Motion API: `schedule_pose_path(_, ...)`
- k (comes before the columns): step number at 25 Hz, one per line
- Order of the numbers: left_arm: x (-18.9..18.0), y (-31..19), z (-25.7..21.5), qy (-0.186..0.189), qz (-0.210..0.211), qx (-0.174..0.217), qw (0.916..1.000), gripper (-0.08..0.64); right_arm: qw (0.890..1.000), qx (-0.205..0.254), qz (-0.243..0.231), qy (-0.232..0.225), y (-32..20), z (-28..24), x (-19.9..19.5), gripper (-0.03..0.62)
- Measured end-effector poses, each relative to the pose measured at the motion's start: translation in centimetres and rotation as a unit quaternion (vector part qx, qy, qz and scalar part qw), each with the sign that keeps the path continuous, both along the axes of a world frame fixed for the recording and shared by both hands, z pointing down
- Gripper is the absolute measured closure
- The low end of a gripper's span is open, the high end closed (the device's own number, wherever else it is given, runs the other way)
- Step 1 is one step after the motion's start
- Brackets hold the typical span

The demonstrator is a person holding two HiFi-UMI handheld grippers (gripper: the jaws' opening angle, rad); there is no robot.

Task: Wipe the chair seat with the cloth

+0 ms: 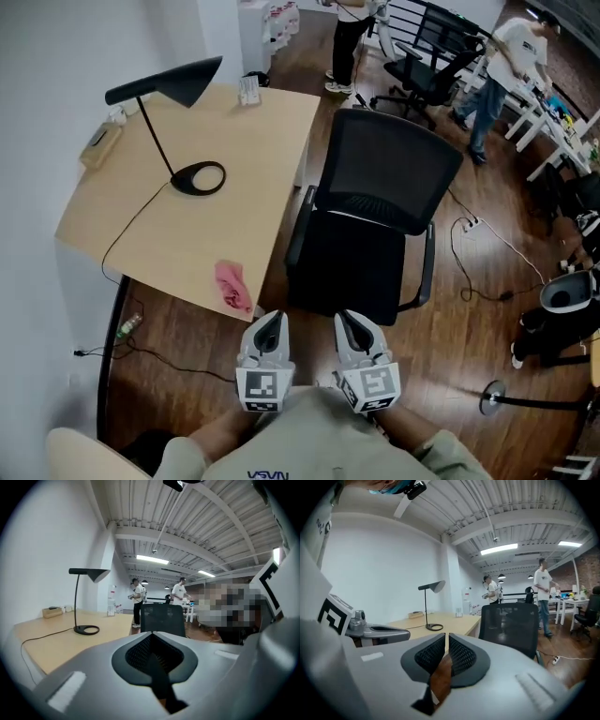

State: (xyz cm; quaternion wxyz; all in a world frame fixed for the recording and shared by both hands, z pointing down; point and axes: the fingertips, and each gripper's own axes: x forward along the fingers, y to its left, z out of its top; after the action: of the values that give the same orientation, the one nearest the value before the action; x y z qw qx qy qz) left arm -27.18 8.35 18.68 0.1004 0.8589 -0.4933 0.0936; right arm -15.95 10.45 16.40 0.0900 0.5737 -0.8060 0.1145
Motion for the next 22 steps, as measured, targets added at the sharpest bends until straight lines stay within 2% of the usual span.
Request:
schedule_pose_path(4,-7.7,-5.1,-0.1,-0.003,-0.066,0.004,0.9978,0.554,0.998,-0.015,-0.06,0.012,-6.1,1.3,-7.2,0.543)
schedule_pose_path(7,-13.5,-7.1,1.0,-0.015,-0.112,-0.001,0.9937,0.555,0.994,-0.032,-0.105,0.024,-9.2,3.1,-12.5,0.52)
schedule_pose_path(10,-17.7,-8.3,2.3,-0.026,-0.151,-0.01,0.9882,0.555,0.986,-0.057,-0.151,0.035,-11.2,5.6,-17.2,0.494)
schedule_pose_path(15,-21.6,-8.8,5.2,-0.035,-0.195,-0.039,0.9794,0.555,0.97,-0.108,-0.209,0.06,-12.6,11.0,-22.7,0.471)
schedule_pose_path(22,-23.6,-8.9,9.0,-0.051,-0.229,-0.07,0.9695,0.555,0.953,-0.166,-0.239,0.089,-13.8,17.7,-25.7,0.44)
